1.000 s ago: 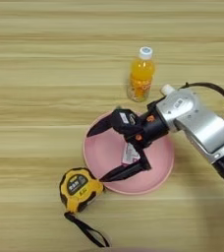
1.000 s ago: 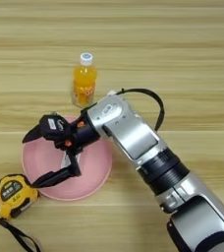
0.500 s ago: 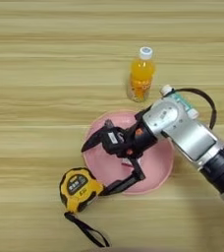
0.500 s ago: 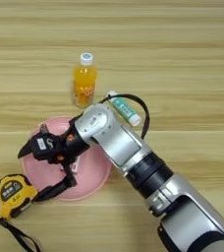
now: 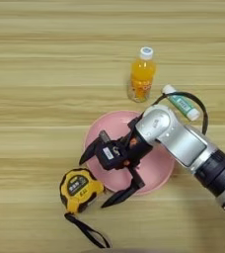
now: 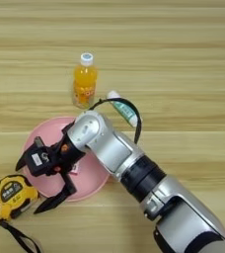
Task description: Move the objects on the table
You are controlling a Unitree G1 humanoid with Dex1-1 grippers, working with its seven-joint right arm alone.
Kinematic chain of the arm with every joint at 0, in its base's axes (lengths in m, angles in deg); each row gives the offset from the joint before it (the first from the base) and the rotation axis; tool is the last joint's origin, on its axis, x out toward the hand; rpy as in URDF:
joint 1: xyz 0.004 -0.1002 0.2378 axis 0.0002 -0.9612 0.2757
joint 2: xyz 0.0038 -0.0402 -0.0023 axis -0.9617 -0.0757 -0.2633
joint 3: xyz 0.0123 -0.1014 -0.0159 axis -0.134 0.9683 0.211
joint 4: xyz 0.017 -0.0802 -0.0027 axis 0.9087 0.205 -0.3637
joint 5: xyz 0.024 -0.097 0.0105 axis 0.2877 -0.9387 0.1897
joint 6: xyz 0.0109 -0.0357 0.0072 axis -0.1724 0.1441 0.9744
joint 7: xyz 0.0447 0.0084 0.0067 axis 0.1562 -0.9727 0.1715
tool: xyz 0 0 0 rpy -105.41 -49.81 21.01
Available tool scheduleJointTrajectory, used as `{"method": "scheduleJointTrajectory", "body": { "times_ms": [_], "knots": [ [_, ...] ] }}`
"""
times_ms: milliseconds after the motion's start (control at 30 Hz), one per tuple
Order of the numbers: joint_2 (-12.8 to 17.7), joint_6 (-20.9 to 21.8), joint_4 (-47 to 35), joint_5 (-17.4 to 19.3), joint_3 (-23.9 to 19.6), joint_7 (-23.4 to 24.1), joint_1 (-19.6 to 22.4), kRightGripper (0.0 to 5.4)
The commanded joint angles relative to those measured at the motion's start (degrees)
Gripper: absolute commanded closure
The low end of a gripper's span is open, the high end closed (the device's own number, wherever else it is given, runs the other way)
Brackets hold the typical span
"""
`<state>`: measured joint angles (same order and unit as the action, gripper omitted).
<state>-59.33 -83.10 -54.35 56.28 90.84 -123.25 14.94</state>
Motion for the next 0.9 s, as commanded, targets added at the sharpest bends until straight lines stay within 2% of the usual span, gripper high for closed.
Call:
{"method": "scheduleJointTrajectory", "body": {
  "times_ms": [33,267,567,900],
  "knots": [
    [-2.7,2.8,0.5,-0.5,-1.7,3.8,5.0,0.04],
    [-5.7,4.2,2.8,-1.9,-1.4,5.1,5.3,0.04],
    [-7.1,4.1,4.1,-2.4,-0.7,3.9,5.1,0.04],
    [-7.1,3.0,4.5,-2.7,-0.3,2.7,5.1,1.15]
  ]
}}
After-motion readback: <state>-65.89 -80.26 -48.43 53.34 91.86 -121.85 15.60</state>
